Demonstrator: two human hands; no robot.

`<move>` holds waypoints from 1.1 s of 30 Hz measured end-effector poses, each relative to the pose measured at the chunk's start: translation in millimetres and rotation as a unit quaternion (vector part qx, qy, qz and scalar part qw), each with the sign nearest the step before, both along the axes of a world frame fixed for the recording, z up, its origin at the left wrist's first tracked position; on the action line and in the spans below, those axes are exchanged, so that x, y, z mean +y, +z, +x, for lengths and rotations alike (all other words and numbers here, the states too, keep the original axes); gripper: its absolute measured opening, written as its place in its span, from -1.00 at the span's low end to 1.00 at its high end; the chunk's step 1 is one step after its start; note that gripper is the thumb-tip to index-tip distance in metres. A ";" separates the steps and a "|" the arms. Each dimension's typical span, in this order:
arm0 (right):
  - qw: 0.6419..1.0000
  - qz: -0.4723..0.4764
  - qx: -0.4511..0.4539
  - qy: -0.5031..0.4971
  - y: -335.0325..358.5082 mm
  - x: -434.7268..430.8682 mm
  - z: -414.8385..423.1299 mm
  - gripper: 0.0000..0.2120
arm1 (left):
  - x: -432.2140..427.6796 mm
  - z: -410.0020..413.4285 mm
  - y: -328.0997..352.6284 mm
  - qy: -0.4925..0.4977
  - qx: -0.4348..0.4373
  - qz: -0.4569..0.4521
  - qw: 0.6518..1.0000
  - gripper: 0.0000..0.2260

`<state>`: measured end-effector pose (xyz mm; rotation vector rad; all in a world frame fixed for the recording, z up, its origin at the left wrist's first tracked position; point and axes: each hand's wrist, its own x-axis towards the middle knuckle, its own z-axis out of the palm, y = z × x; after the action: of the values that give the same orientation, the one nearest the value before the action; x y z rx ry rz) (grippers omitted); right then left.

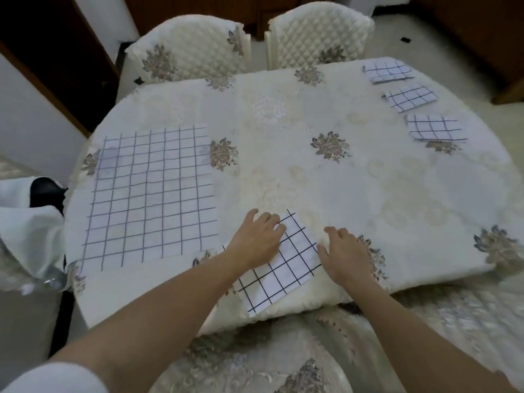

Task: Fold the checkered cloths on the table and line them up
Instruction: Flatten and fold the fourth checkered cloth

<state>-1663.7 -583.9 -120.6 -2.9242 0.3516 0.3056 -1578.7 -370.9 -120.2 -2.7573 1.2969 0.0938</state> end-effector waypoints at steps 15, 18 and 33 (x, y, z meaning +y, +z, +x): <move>0.977 0.126 -0.006 -0.171 -17.2 12.5 -14.9 -0.68 | -80.5 45.5 -17.0 -0.250 0.050 0.047 0.966 -0.68; 0.967 0.161 0.027 -0.197 -19.6 11.3 -8.3 -0.68 | -83.3 50.0 -18.0 -0.264 0.046 0.043 0.962 -0.70; 0.952 0.248 -0.066 -0.164 5.3 -15.5 18.8 -0.87 | -84.0 76.8 5.3 -0.193 0.001 -0.063 0.979 -0.74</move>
<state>-1644.9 -599.4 -115.3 -2.3304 0.6268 0.1237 -1501.9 -454.8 -114.9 -2.5406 1.8686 -0.0147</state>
